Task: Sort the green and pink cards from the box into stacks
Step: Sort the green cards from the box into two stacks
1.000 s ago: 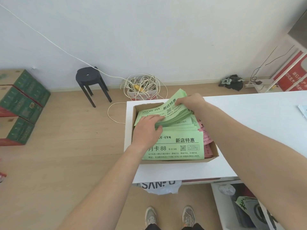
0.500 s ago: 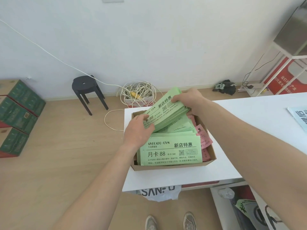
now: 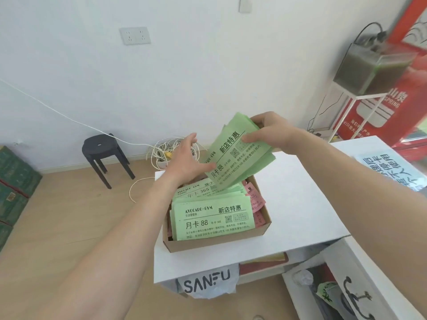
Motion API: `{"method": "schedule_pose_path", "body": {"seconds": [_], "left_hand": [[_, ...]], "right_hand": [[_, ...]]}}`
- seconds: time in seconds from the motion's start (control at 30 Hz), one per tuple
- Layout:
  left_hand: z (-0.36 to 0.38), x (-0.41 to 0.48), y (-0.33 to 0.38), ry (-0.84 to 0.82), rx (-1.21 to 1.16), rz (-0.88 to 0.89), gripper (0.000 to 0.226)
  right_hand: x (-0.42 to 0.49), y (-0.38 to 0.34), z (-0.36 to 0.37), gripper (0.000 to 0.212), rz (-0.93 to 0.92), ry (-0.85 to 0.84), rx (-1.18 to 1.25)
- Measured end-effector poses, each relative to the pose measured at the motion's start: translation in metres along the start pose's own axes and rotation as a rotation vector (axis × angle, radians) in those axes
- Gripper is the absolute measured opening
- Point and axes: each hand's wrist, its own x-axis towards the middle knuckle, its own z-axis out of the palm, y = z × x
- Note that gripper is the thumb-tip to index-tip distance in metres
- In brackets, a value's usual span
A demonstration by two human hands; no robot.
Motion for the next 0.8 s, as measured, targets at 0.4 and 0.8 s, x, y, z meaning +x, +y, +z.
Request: {"method": "schedule_pose_path", "body": {"seconds": [0.4,0.8], "left_hand": [[0.073,0.054,0.1,-0.647,-0.216,0.115,0.041],[0.254,0.115,0.161,-0.314,0.476,0.284,0.044]], "right_hand": [[-0.065,0.056,-0.121,0.03,0.018,0.174,0.12],[-0.029,0.28,-0.171,0.032,0.209,0.497,0.348]]}}
